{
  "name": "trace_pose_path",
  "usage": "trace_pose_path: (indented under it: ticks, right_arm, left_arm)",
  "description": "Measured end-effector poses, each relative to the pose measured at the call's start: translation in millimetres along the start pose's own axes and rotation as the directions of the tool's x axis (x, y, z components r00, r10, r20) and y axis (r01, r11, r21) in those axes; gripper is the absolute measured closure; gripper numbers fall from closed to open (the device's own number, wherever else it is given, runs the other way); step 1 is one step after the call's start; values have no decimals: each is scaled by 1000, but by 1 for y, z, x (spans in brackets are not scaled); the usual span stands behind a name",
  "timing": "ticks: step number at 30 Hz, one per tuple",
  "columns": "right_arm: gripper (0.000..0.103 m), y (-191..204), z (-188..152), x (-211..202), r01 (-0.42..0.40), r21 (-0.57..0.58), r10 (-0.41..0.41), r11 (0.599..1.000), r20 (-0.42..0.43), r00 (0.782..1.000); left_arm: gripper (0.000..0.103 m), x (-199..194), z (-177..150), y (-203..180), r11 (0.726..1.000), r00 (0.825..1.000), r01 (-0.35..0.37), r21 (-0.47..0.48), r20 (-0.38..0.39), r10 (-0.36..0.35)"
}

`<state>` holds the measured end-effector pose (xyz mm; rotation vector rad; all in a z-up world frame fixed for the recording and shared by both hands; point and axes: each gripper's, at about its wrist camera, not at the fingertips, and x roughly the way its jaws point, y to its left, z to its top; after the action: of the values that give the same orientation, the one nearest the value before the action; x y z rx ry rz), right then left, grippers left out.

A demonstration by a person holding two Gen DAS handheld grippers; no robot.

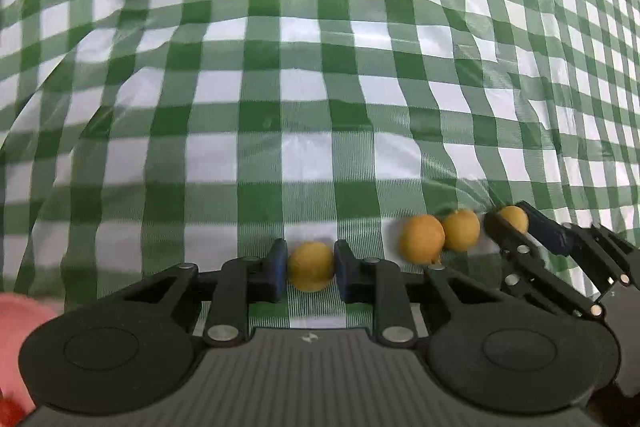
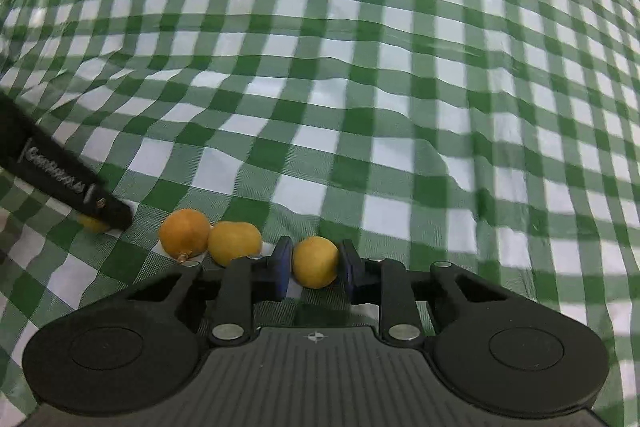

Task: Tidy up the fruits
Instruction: 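Grasp a yellow cherry tomato with the left gripper while the right gripper grasps another, then carry both yellow tomatoes to the pink plate and release them onto it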

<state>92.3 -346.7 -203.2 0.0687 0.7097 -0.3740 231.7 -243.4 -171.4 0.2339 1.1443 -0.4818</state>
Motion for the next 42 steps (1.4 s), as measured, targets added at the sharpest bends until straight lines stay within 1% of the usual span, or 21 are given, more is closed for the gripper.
trace_pose_path:
  ticks: [4, 8, 10, 14, 17, 21, 24, 26, 29, 33, 35, 39, 42]
  right_arm:
    - [77, -12, -3, -36, 15, 61, -16, 998, 11, 1000]
    - [77, -2, -19, -84, 9, 46, -9, 999, 5, 1000]
    - [77, 7, -27, -107, -10, 41, 11, 999, -5, 1000]
    - [77, 36, -43, -157, -89, 22, 89, 996, -24, 996]
    - [77, 66, -54, -190, -170, 6, 170, 985, -43, 984]
    - [77, 111, -58, -225, -260, -60, 257, 964, -48, 965]
    - [77, 136, -60, -247, -316, -98, 313, 944, -49, 948]
    - [77, 146, -60, -259, -337, -121, 334, 934, -44, 942]
    - [77, 156, -55, -274, -333, -155, 334, 930, -21, 942]
    - [77, 163, -50, -284, -333, -181, 338, 926, -2, 941]
    - [77, 164, -51, -290, -346, -170, 349, 923, -12, 937]
    - [77, 164, -54, -297, -344, -174, 348, 923, -7, 937]
    - [77, 165, -53, -297, -342, -189, 348, 920, -4, 937]
  left_arm:
    - [75, -27, -28, -6, 999, 1000, 26, -38, 6, -26]
    - [75, -58, -71, -10, 996, 997, 75, -51, -19, -76]
    - [75, -75, -92, -9, 996, 996, 82, -43, -26, -83]
    - [75, -115, -136, 10, 998, 998, 51, -38, -22, -52]
    - [75, -145, -167, 32, 998, 1000, 4, -61, -5, -5]
    - [75, -190, -207, 83, 986, 999, -42, -163, 9, 44]
    - [75, -217, -230, 110, 974, 993, -100, -205, 46, 112]
    - [75, -231, -243, 125, 963, 988, -123, -242, 63, 142]
    - [75, -248, -258, 146, 948, 985, -128, -293, 76, 157]
    - [75, -260, -270, 156, 935, 983, -120, -335, 91, 159]
    - [75, -264, -273, 160, 933, 982, -115, -342, 100, 158]
    - [75, -277, -284, 166, 933, 980, -103, -345, 125, 155]
    - [75, -278, -282, 168, 932, 979, -102, -348, 131, 156]
